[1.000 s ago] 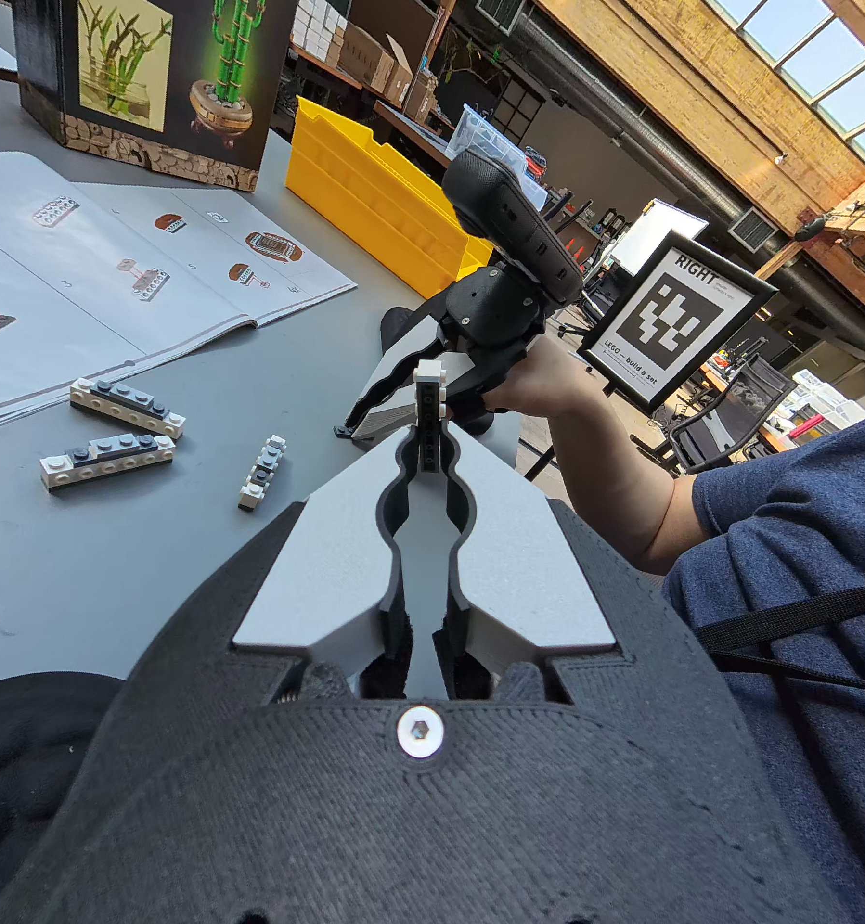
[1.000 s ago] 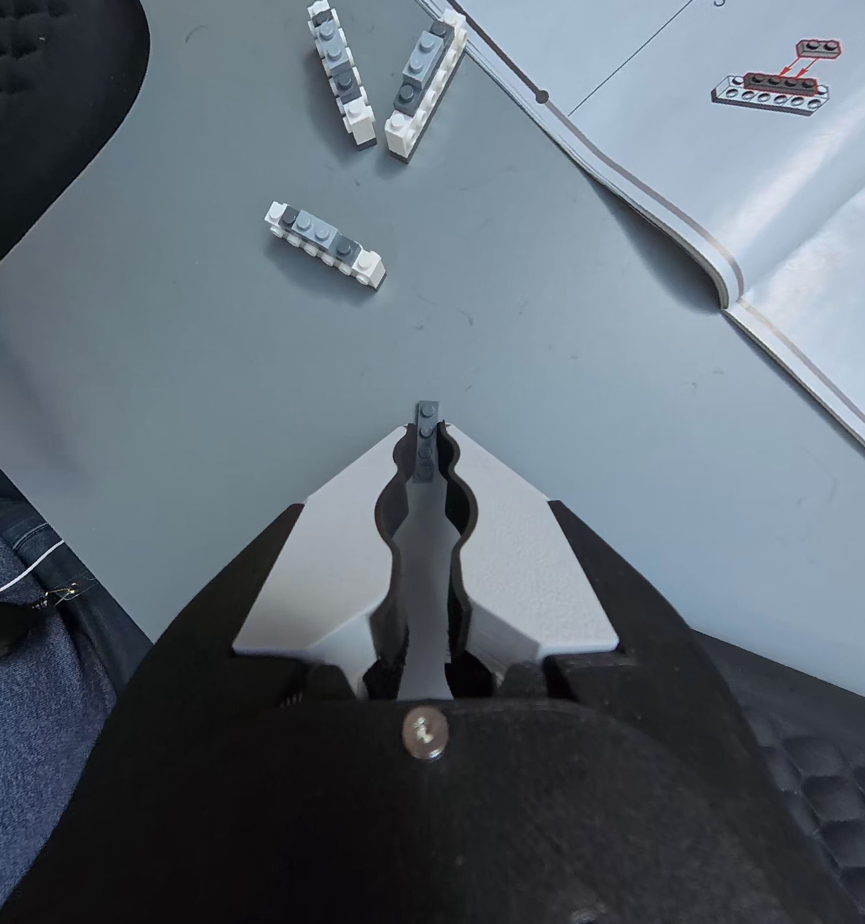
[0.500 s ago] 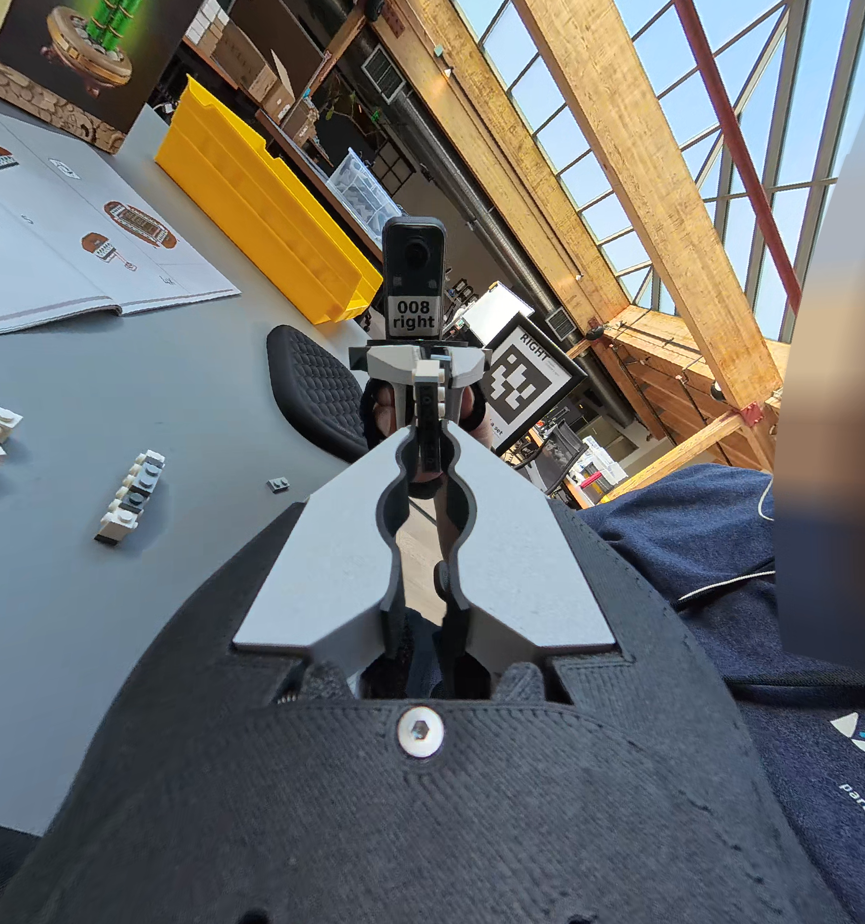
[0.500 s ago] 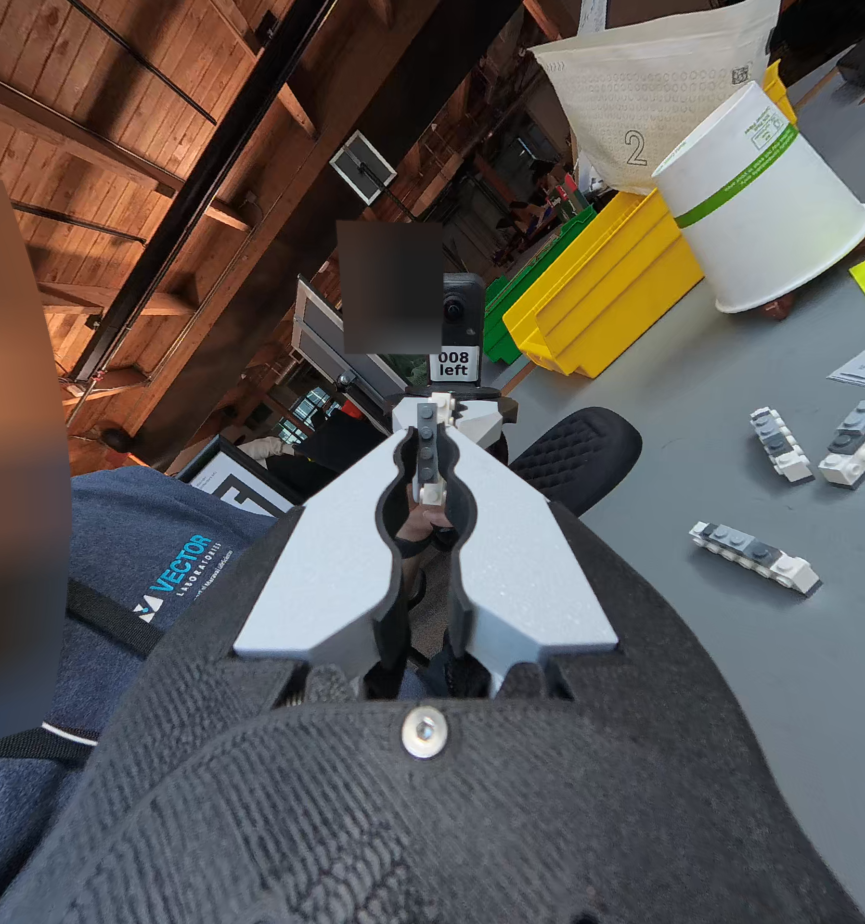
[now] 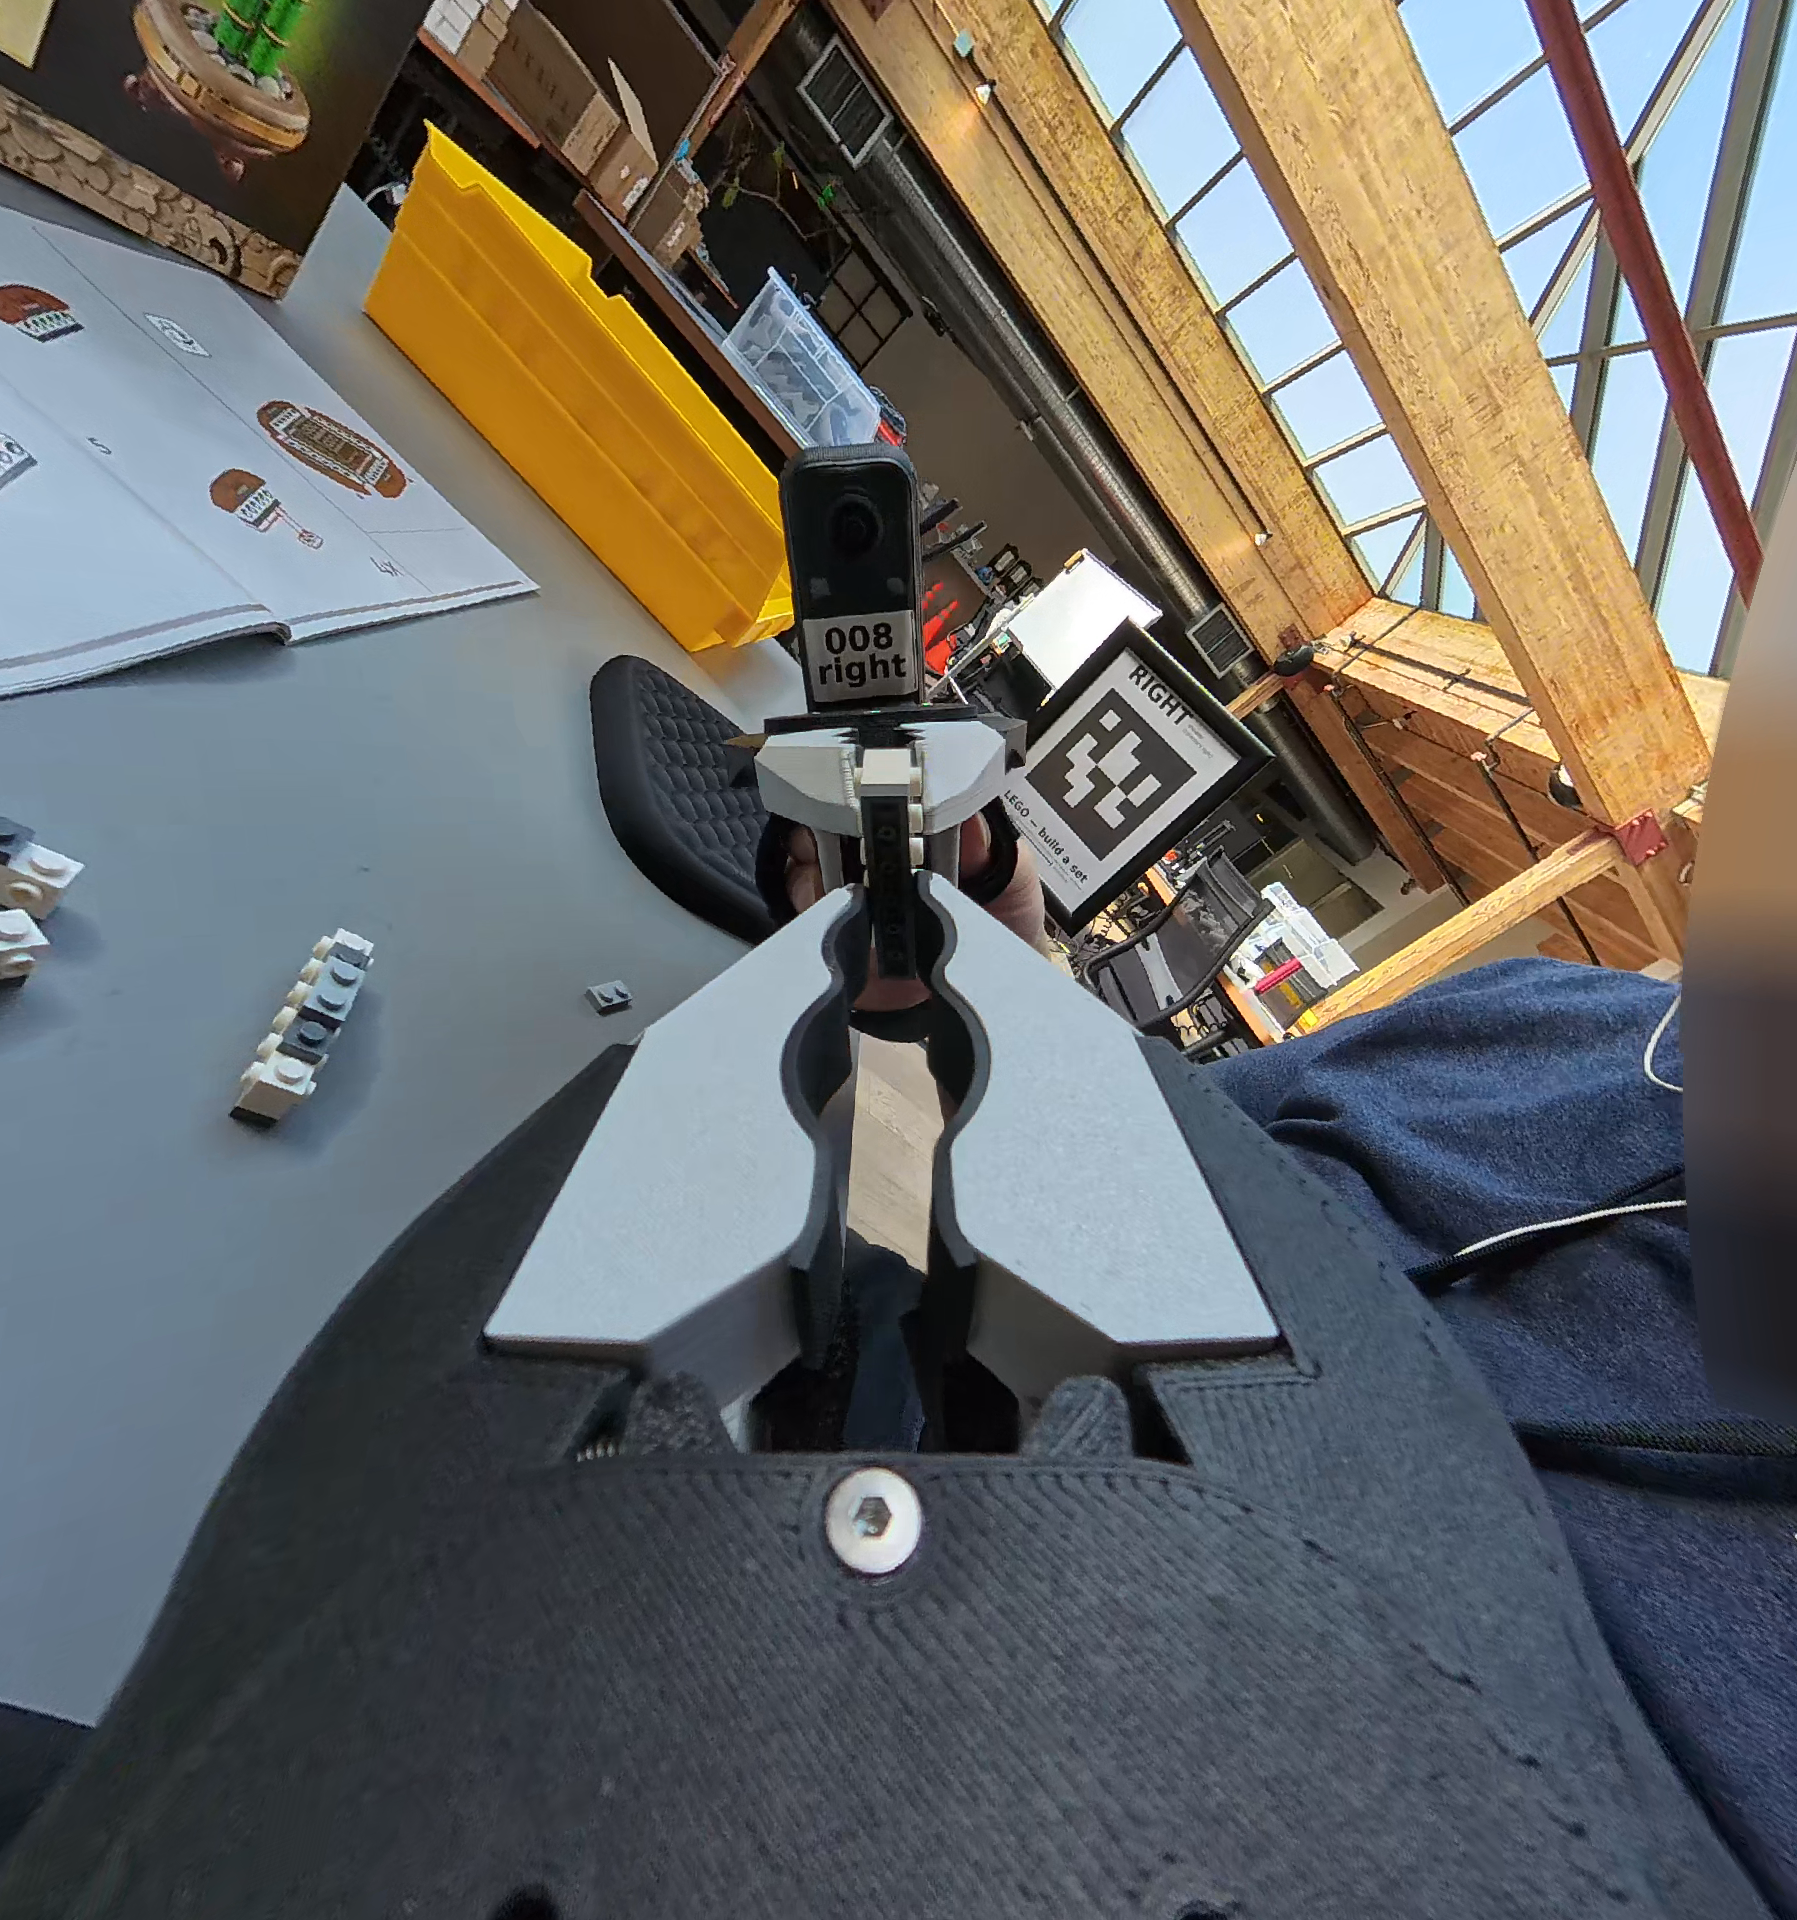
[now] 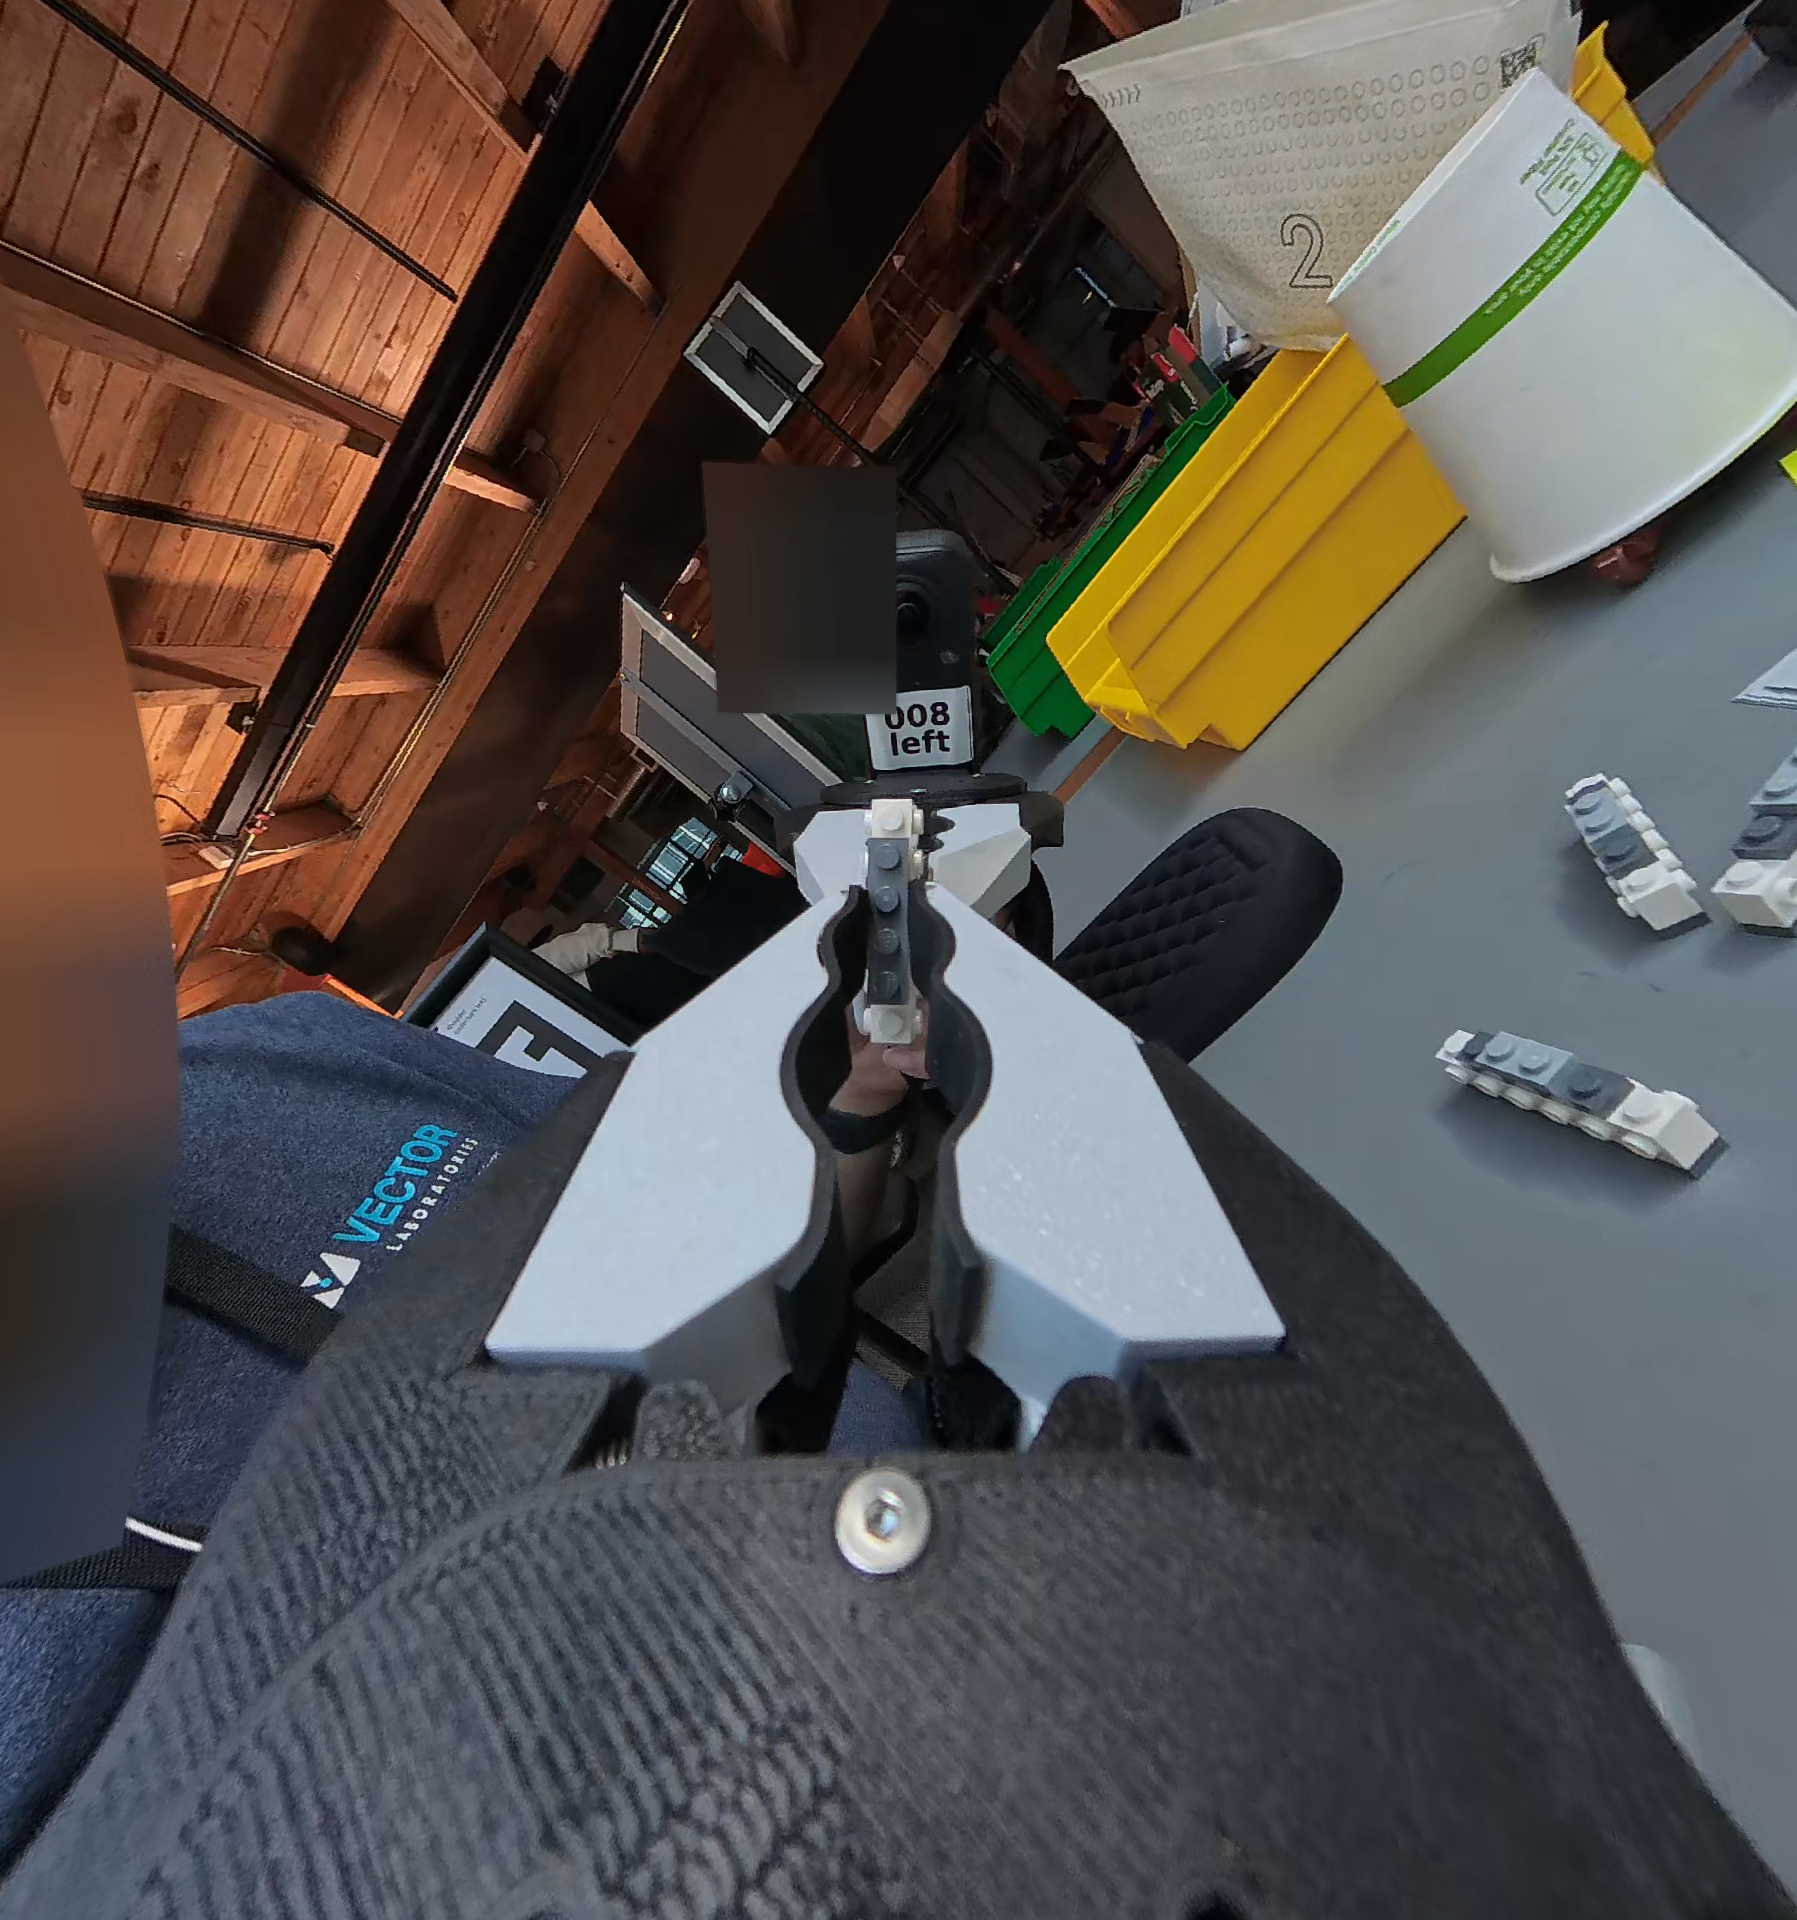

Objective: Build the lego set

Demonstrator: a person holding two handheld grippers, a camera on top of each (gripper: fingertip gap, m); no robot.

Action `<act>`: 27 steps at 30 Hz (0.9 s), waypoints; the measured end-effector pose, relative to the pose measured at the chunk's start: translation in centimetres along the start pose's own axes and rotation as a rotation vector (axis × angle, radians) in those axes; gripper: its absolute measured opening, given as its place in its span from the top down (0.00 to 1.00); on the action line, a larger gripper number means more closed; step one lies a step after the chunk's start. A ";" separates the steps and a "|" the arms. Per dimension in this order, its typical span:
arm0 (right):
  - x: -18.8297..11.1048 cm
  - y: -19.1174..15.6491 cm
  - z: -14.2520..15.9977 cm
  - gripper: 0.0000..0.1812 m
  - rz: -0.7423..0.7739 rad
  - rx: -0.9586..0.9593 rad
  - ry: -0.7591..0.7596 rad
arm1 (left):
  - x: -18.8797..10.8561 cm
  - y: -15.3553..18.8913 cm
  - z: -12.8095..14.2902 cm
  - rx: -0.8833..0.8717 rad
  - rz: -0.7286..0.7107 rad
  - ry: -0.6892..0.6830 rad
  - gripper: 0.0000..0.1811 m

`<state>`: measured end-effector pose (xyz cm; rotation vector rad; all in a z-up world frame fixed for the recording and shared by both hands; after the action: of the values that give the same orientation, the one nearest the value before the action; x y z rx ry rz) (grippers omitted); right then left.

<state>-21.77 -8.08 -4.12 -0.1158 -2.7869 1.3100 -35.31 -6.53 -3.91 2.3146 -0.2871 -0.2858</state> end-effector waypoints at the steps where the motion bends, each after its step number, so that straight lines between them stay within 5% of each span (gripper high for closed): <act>1: 0.0 0.1 0.0 0.97 -0.003 0.009 0.004 | 0.0 0.0 0.0 0.001 -0.006 -0.003 0.97; 18: 0.1 0.6 0.5 0.97 -0.110 0.038 -0.016 | 0.6 0.2 0.2 0.033 -0.031 -0.080 0.97; 27: -0.4 0.0 0.2 0.97 0.000 -0.048 -0.073 | 1.1 0.1 0.3 0.026 -0.017 -0.066 0.97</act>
<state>-21.34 -8.30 -4.25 -0.0712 -2.8803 1.2727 -34.39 -7.11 -4.16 2.3372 -0.3056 -0.3692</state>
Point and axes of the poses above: each gripper's, where its closed fingertips meet, x out along the fingers, z out of its underside, y = z × x across the jaws, the point moved 7 cm from there along -x, back along the fingers, and after that the axes turned 14 degrees about -y, right-handed, at the moved point
